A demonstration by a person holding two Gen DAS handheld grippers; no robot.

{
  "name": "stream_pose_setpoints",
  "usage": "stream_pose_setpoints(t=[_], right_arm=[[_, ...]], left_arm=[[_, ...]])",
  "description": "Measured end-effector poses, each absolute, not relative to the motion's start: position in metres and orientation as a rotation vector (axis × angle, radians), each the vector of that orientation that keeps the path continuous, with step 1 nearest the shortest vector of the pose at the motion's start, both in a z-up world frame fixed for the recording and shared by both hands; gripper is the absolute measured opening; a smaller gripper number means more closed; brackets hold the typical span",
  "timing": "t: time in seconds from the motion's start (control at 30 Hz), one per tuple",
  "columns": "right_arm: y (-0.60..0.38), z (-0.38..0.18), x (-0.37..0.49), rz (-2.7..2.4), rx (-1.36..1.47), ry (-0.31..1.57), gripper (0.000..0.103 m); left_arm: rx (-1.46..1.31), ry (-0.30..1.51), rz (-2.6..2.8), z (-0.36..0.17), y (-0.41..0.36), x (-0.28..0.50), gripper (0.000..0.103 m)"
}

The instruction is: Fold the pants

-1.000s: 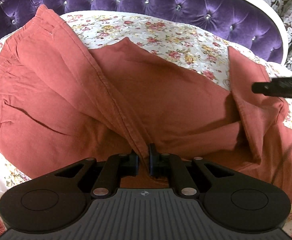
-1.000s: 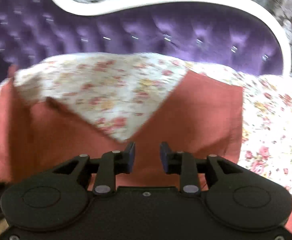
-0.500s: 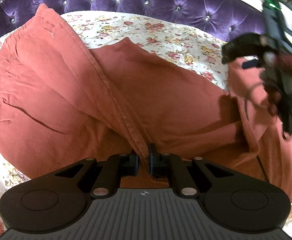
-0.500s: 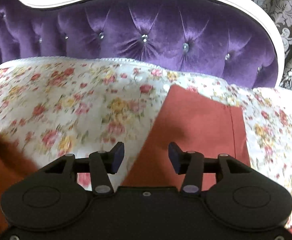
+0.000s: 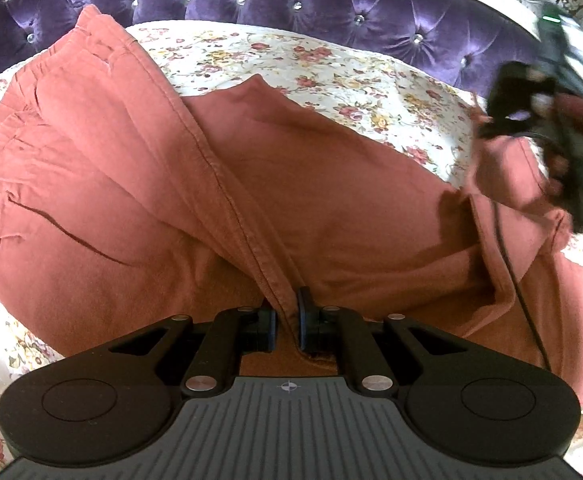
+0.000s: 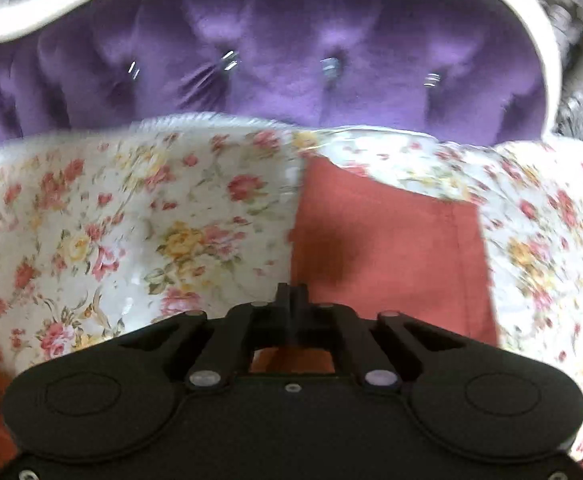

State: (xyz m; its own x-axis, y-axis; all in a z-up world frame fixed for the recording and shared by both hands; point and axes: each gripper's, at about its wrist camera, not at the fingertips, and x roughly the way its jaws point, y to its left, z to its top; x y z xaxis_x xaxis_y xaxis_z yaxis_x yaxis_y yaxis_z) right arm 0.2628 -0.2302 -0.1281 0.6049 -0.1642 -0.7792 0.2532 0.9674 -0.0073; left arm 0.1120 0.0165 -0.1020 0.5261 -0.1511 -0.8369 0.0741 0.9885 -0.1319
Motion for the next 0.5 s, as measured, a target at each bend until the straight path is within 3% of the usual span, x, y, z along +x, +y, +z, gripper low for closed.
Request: stream_pose_setpoints(t=[0.23, 0.5], right_arm=[[-0.307, -0.09, 0.147, -0.294, 0.237, 0.747, 0.004], [-0.361, -0.107, 0.023, -0.414, 0.369, 0.743, 0.004]], left_arm=[[-0.065, 0.998, -0.132, -0.102, 0.016, 0.11, 0.011], [-0.059, 0.993, -0.132, -0.101, 0.016, 0.109, 0.011]])
